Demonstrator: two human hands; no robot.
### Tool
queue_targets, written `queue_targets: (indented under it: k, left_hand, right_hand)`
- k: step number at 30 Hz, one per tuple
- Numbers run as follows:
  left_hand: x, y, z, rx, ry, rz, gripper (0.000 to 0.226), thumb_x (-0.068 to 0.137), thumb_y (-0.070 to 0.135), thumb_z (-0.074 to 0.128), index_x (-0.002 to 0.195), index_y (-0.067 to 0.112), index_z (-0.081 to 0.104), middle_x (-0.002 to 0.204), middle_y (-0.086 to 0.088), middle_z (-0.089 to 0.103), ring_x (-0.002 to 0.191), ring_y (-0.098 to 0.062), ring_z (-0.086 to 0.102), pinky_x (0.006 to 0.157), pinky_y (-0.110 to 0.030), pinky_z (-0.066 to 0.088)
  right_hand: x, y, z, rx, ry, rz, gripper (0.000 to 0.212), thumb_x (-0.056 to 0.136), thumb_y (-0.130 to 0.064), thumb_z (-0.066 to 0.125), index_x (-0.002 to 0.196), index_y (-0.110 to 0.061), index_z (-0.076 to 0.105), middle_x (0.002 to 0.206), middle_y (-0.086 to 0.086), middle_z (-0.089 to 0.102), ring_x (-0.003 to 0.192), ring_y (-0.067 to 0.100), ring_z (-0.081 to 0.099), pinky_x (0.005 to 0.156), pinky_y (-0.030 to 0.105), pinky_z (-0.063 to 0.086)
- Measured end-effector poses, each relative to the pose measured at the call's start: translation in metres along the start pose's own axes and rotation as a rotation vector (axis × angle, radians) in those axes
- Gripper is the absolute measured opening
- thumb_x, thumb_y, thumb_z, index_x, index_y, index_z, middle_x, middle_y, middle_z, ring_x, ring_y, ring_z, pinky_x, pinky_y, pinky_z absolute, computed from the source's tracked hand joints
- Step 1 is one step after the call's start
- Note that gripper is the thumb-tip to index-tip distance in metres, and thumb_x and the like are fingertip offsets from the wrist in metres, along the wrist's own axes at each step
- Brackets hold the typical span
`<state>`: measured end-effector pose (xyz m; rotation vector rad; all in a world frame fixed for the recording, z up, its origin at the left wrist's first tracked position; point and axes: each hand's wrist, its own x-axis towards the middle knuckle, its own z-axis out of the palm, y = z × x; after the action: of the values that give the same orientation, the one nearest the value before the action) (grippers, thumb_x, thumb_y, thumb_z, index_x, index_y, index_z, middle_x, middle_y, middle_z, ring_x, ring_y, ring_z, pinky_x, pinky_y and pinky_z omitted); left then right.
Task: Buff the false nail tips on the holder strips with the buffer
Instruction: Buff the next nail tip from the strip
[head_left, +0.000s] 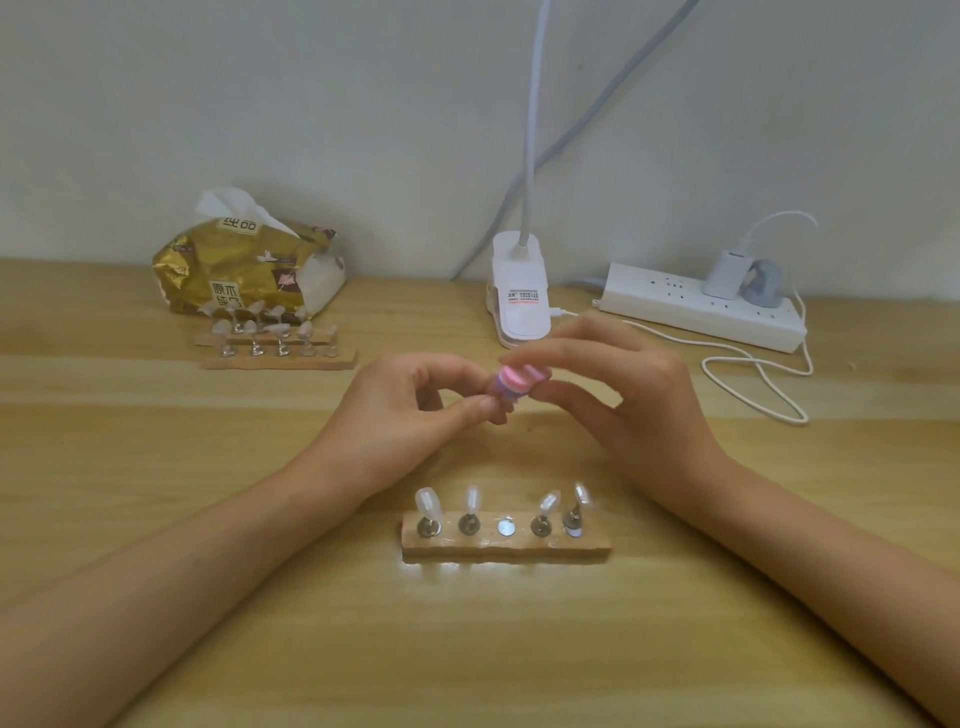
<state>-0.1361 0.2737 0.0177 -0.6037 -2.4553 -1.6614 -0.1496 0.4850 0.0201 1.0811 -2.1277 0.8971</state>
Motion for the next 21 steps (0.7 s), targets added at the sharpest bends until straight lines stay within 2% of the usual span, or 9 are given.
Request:
queue_targets:
  k: [2, 5, 8, 12, 13, 15, 18, 20, 21]
  left_hand:
    - [0.0007, -0.0009, 0.0007, 0.009, -0.005, 0.003, 0.010, 0.079, 0.037, 0.078, 0.081, 0.027, 0.078, 0.048, 0.016, 0.055, 0.042, -0.004, 0.031, 0.043, -0.012, 0.026]
    - [0.0004, -0.0030, 0.0014, 0.006, 0.017, 0.009, 0.033, 0.068, 0.058, 0.071, 0.079, 0.027, 0.078, 0.046, 0.015, 0.049, 0.044, -0.005, 0.028, 0.044, -0.014, 0.024]
    - [0.0001, -0.0022, 0.0003, 0.000, -0.003, -0.005, 0.015, 0.079, 0.045, 0.076, 0.079, 0.030, 0.078, 0.048, 0.015, 0.053, 0.043, -0.005, 0.030, 0.044, -0.012, 0.026]
    - [0.0003, -0.0030, 0.0001, -0.003, 0.022, -0.016, 0.029, 0.068, 0.057, 0.073, 0.080, 0.030, 0.077, 0.048, 0.005, 0.050, 0.045, -0.006, 0.028, 0.044, -0.017, 0.024]
    - [0.0003, -0.0024, 0.0003, -0.001, 0.019, -0.020, 0.026, 0.072, 0.054, 0.076, 0.078, 0.029, 0.077, 0.049, 0.000, 0.051, 0.045, -0.006, 0.028, 0.044, -0.018, 0.024]
    - [0.0000, -0.0019, -0.0001, -0.005, 0.011, -0.022, 0.019, 0.076, 0.048, 0.078, 0.077, 0.029, 0.077, 0.049, 0.004, 0.051, 0.044, -0.006, 0.029, 0.045, -0.017, 0.025]
    - [-0.0003, -0.0029, 0.0000, -0.001, 0.005, -0.027, 0.017, 0.074, 0.049, 0.080, 0.078, 0.033, 0.077, 0.060, 0.000, 0.065, 0.047, -0.007, 0.030, 0.046, -0.020, 0.027]
    - [-0.0002, -0.0026, -0.0005, -0.008, -0.010, -0.021, 0.004, 0.081, 0.034, 0.078, 0.078, 0.032, 0.077, 0.060, 0.008, 0.067, 0.044, -0.003, 0.031, 0.045, -0.015, 0.028]
    - [-0.0006, -0.0020, -0.0002, -0.015, -0.010, -0.013, 0.005, 0.083, 0.029, 0.077, 0.079, 0.031, 0.077, 0.058, 0.013, 0.066, 0.043, -0.003, 0.031, 0.044, -0.011, 0.028]
  right_hand:
    - [0.0001, -0.0028, 0.0012, 0.002, 0.005, -0.017, 0.019, 0.087, -0.002, 0.074, 0.105, -0.008, 0.077, 0.093, 0.009, 0.068, 0.087, 0.019, 0.066, 0.078, 0.034, 0.053]
    - [-0.0020, -0.0079, 0.0056, 0.021, -0.021, -0.085, 0.017, 0.088, -0.001, 0.073, 0.104, -0.007, 0.077, 0.095, 0.008, 0.068, 0.088, 0.016, 0.066, 0.080, 0.027, 0.053]
    - [-0.0011, -0.0043, 0.0007, 0.003, 0.027, 0.016, 0.017, 0.088, -0.003, 0.074, 0.103, -0.010, 0.077, 0.092, 0.007, 0.067, 0.087, 0.016, 0.065, 0.077, 0.034, 0.053]
    - [-0.0018, -0.0059, 0.0042, 0.009, -0.017, -0.075, 0.014, 0.091, -0.009, 0.071, 0.103, -0.010, 0.078, 0.094, 0.005, 0.067, 0.087, 0.014, 0.066, 0.078, 0.027, 0.053]
    - [-0.0013, -0.0057, 0.0042, -0.004, -0.014, -0.051, 0.014, 0.091, -0.008, 0.071, 0.104, -0.010, 0.078, 0.094, 0.005, 0.067, 0.086, 0.015, 0.066, 0.076, 0.030, 0.054]
    - [-0.0011, -0.0047, 0.0034, -0.016, -0.007, -0.027, 0.015, 0.091, -0.007, 0.072, 0.104, -0.011, 0.077, 0.093, 0.005, 0.067, 0.086, 0.016, 0.066, 0.075, 0.034, 0.053]
    - [-0.0029, -0.0047, 0.0035, -0.001, -0.033, -0.091, 0.013, 0.091, -0.007, 0.071, 0.102, -0.010, 0.078, 0.095, 0.003, 0.068, 0.088, 0.014, 0.066, 0.079, 0.027, 0.053]
    - [-0.0015, -0.0019, 0.0015, -0.003, -0.018, -0.017, 0.015, 0.089, -0.005, 0.073, 0.103, -0.011, 0.077, 0.094, 0.004, 0.067, 0.087, 0.016, 0.066, 0.077, 0.033, 0.053]
    - [-0.0011, -0.0013, 0.0010, -0.012, -0.007, 0.009, 0.016, 0.089, -0.005, 0.074, 0.103, -0.011, 0.077, 0.092, 0.005, 0.067, 0.086, 0.018, 0.066, 0.075, 0.036, 0.053]
